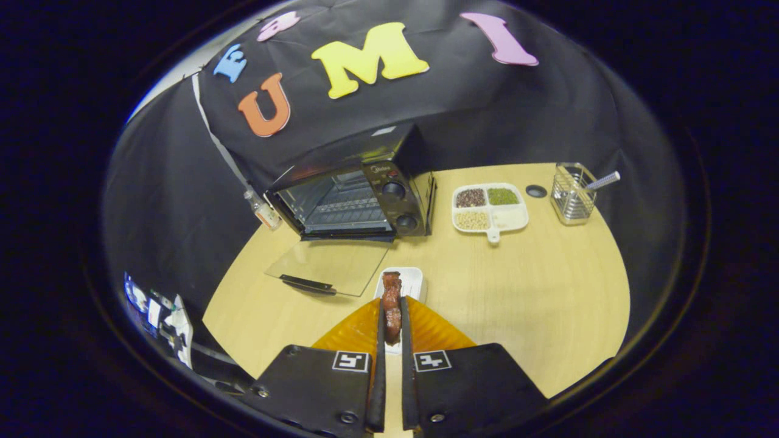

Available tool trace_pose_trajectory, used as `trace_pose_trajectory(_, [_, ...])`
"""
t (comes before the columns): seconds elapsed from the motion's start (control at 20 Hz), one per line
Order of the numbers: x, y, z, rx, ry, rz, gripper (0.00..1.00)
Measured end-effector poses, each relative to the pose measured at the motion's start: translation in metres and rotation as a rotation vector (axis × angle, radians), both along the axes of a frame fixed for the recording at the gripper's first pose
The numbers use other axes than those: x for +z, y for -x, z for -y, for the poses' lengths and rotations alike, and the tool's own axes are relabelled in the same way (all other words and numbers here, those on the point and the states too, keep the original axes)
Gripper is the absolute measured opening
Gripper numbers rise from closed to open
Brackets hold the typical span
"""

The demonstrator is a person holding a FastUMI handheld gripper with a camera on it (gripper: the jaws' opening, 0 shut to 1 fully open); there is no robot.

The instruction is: Open the toaster oven, put the food inside, and close the toaster oven door.

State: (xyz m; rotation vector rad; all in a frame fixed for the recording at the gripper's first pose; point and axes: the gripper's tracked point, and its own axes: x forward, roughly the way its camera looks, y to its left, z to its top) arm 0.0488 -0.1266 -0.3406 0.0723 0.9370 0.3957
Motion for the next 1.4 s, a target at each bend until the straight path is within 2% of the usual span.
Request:
trace_pose_trajectory(0.25, [0.038, 0.011, -0.057, 0.089, 0.063, 0.135, 0.14])
trace_pose_trajectory(0.45, [0.048, 0.014, -0.104, 0.155, 0.14, 0.226, 0.14])
trace_pose_trajectory(0.55, [0.049, 0.014, -0.125, 0.162, 0.159, 0.264, 0.14])
trace_pose_trajectory(0.95, [0.04, -0.011, -0.198, 0.09, 0.103, 0.413, 0.14])
trace_pose_trajectory(1.25, [0.015, -0.036, -0.232, 0.019, 0.017, 0.42, 0.1])
trace_pose_trajectory(1.4, [0.003, -0.053, -0.241, -0.05, -0.091, 0.388, 0.1])
